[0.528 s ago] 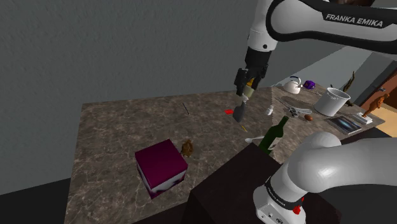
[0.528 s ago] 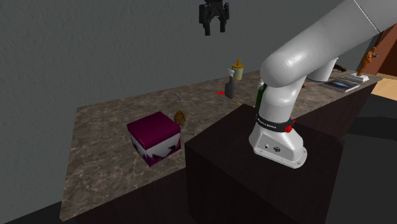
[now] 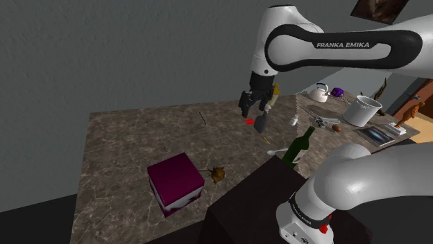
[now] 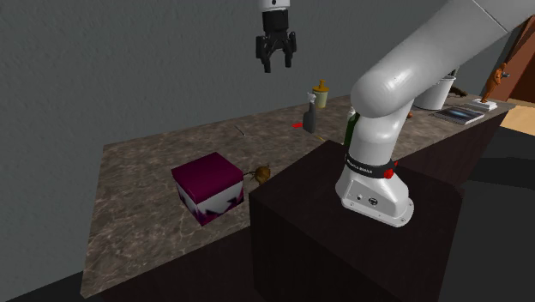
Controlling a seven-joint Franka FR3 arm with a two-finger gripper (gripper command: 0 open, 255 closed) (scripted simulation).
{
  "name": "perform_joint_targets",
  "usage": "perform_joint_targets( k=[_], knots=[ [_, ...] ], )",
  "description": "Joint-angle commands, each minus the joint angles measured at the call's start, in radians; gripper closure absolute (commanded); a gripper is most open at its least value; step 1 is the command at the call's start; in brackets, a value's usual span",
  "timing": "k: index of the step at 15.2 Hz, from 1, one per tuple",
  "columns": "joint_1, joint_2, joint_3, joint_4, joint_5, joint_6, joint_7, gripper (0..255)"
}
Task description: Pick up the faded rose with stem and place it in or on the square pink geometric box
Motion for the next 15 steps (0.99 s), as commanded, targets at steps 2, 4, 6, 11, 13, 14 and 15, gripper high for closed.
perform_joint_targets(
  k=[2,4,6,11,13,14,15],
  knots=[
    [0.000,0.068,0.012,-0.040,0.013,0.107,0.030,0],
    [0.001,0.124,0.022,-0.059,0.022,0.180,0.050,0],
    [0.001,0.186,0.032,-0.072,0.030,0.254,0.071,0],
    [0.001,0.364,0.056,-0.078,0.043,0.434,0.123,0],
    [0.001,0.443,0.064,-0.070,0.044,0.503,0.144,0],
    [0.001,0.483,0.067,-0.063,0.044,0.536,0.155,0],
    [0.001,0.525,0.071,-0.055,0.043,0.568,0.166,0]
  ],
)
